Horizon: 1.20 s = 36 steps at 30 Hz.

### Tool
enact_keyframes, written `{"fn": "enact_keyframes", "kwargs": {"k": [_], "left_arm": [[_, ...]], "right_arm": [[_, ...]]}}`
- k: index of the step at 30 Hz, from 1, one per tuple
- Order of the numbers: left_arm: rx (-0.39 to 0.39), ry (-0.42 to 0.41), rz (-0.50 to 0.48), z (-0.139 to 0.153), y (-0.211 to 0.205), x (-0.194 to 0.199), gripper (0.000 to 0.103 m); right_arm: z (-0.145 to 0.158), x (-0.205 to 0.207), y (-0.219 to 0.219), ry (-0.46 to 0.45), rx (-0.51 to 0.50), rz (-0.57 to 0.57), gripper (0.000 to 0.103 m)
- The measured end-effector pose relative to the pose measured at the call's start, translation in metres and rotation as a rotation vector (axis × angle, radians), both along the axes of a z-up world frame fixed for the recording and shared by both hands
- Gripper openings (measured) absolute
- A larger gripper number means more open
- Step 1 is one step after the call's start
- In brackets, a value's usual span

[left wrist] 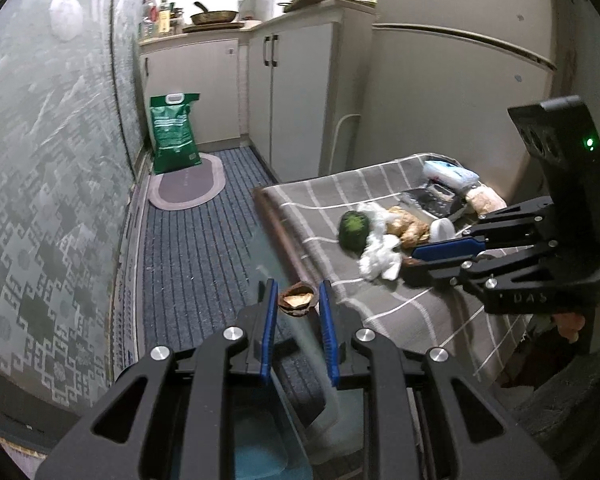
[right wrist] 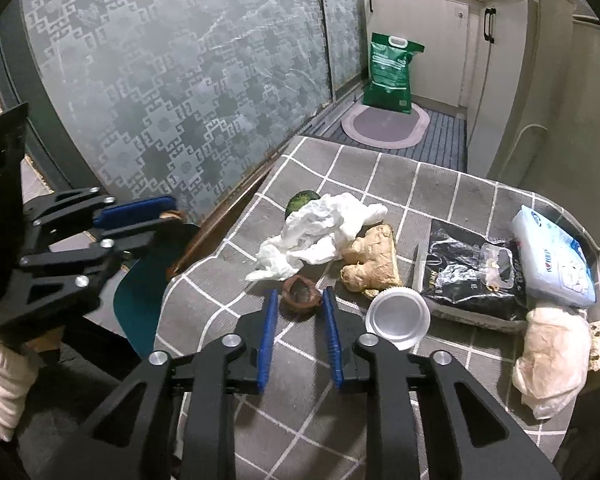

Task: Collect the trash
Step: 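Carry the walnut shell with the left gripper over the teal bin and release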

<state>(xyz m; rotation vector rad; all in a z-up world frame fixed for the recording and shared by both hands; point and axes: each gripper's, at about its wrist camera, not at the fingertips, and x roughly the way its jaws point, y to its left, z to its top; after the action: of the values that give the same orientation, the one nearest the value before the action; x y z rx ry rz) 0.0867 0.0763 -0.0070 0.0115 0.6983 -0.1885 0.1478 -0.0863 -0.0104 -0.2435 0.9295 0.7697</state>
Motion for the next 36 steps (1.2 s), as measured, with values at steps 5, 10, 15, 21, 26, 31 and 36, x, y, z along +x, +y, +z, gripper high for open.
{"fn": "enact_keyframes", "kwargs": {"k": [5, 10, 15, 21, 26, 31, 36], "left_arm": [[-0.030, 0.010, 0.046, -0.005, 0.024, -0.009, 0.022], [-0.040, 0.017, 0.083, -0.008, 0.042, -0.019, 0.022], [-0.061, 0.029, 0.127, -0.013, 0.061, -0.031, 0.022], [-0.090, 0.079, 0.185, -0.032, 0.085, -0.045, 0.022], [-0.077, 0.157, 0.215, -0.062, 0.095, -0.051, 0.022], [-0.028, 0.229, 0.205, -0.092, 0.093, -0.055, 0.022], [-0.025, 0.285, 0.212, -0.112, 0.100, -0.060, 0.022]], "right_arm": [[0.005, -0.003, 0.004, -0.022, -0.030, -0.018, 0.020], [0.021, -0.012, 0.012, -0.057, -0.034, -0.013, 0.020], [0.033, -0.023, 0.026, -0.082, -0.020, 0.009, 0.020], [0.043, -0.036, 0.061, -0.096, 0.004, 0.072, 0.020], [0.040, -0.050, 0.099, -0.094, -0.005, 0.146, 0.020], [0.027, -0.063, 0.131, -0.074, -0.031, 0.206, 0.020], [0.011, -0.073, 0.160, -0.045, -0.061, 0.252, 0.020]]}}
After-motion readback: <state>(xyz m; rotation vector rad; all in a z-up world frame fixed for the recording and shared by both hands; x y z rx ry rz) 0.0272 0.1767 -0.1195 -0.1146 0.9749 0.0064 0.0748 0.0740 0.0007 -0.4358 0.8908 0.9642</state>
